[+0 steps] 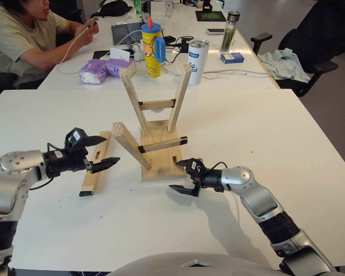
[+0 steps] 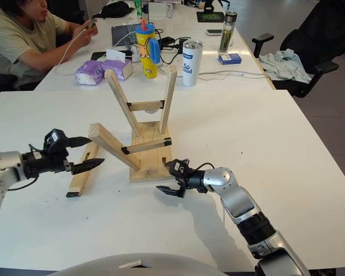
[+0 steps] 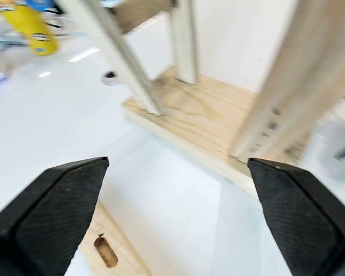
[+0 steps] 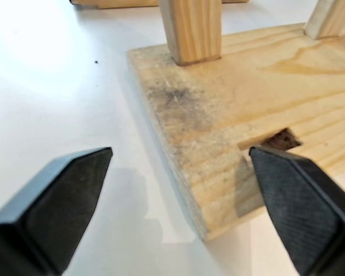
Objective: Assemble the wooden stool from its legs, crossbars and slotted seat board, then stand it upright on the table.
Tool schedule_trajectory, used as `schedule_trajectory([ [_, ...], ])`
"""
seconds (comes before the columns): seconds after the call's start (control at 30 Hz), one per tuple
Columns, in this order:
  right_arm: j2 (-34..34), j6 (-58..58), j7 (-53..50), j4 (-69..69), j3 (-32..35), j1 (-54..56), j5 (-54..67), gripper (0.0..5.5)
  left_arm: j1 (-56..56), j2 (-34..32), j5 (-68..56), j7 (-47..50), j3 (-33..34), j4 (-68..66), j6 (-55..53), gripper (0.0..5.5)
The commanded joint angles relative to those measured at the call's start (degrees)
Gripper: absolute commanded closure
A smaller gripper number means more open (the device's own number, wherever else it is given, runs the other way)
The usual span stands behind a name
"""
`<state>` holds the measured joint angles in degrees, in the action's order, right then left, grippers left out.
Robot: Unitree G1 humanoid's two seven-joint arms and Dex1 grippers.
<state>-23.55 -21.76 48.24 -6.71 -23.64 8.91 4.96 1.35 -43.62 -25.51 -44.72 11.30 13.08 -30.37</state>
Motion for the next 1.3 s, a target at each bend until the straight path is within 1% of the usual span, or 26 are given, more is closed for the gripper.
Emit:
schedule_trajectory([
  [0.03,0.29,-5.15,-1.88,-0.26,-2.25,-4.99,-0.47,1.10,-7.92,10.51,6.34,19.53,1.59,9.48,-4.65,1.06],
  [0.13,0.57,-5.85,-2.81,-1.82,-3.36,-6.56,-0.38,1.10,-16.17,14.57,11.98,27.32,-1.29,15.97,-6.03,1.06],
  [0.2,0.75,-6.23,-3.22,-2.52,-4.03,-7.18,-0.25,1.10,-19.51,16.84,15.11,32.15,-0.90,18.26,-7.51,1.06],
  [0.27,0.87,-6.53,-3.87,-2.98,-4.20,-7.77,-0.04,1.10,-20.78,17.99,16.90,34.41,-0.88,18.68,-8.42,1.06],
  [0.47,1.00,-6.08,-4.62,-1.89,-4.47,-7.60,-0.25,1.10,-19.17,20.06,15.45,34.16,0.19,13.43,-11.56,1.06],
  [0.53,1.05,-5.97,-4.62,-1.54,-4.61,-7.29,-0.30,1.10,-17.63,20.65,12.78,32.26,0.28,11.54,-14.87,1.06],
  [0.6,1.22,-5.83,-4.58,-1.09,-4.84,-6.96,-0.37,1.10,-15.68,21.92,10.72,32.15,1.87,9.29,-17.59,1.06],
  [0.73,1.46,-5.50,-4.52,-0.50,-5.30,-6.64,-0.49,1.10,-12.57,20.20,10.02,30.68,1.81,6.08,-19.03,1.60],
  [0.83,1.56,-5.34,-4.65,-0.23,-5.31,-6.51,-0.42,1.10,-11.70,19.05,10.42,29.92,1.14,5.67,-19.83,2.13],
  [1.0,2.22,-4.62,-4.84,0.42,-5.07,-5.97,-0.12,1.10,-11.49,17.06,12.26,29.01,-0.62,2.62,-18.43,2.97],
  [1.1,3.00,-0.69,-5.71,-0.56,-3.70,-5.83,0.08,1.10,-11.34,16.77,12.94,28.22,-1.69,-0.03,-16.07,3.41],
  [1.2,4.30,4.29,-7.44,-2.64,-0.92,-5.36,1.07,1.10,-10.43,17.54,13.29,28.58,-1.60,-2.14,-13.51,3.46],
  [1.3,4.71,5.17,-7.42,-6.19,2.06,-5.91,3.91,1.10,-5.98,19.39,11.13,28.95,1.79,-3.45,-9.10,3.46],
])
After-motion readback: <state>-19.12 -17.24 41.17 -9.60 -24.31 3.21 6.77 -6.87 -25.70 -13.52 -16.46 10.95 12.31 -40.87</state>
